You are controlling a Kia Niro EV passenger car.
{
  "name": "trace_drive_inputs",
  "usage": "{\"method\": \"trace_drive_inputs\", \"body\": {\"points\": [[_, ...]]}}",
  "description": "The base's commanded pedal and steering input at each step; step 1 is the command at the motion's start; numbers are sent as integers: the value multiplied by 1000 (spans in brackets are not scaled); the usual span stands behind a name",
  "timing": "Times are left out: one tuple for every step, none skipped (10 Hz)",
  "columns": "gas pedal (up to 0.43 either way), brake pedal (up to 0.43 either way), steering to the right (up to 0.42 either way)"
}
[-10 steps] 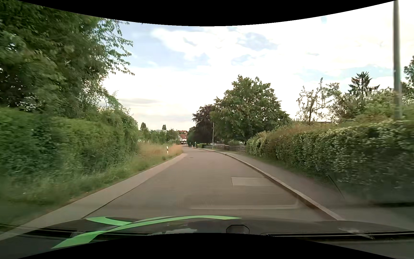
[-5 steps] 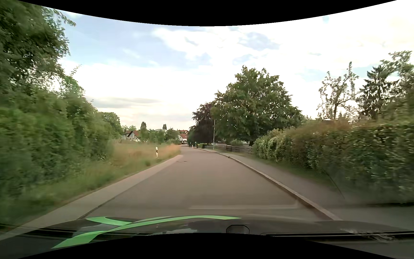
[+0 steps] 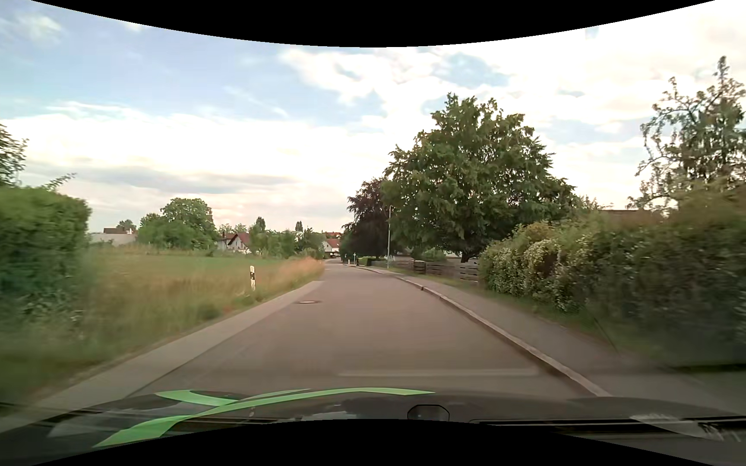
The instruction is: Follow the waypoints while adhering to traffic rules and regulations
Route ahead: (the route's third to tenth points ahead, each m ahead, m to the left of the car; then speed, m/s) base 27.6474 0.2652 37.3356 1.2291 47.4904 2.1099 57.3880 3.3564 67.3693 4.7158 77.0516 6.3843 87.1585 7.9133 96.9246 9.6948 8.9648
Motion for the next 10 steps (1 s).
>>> {"method": "trace_drive_inputs", "body": {"points": [[47, 0, -19], [8, 0, -22], [8, 0, -23], [8, 0, -23], [8, 0, -24], [8, 0, -25], [8, 0, -26], [8, 0, -26], [20, 0, -26], [47, 0, -26]]}}
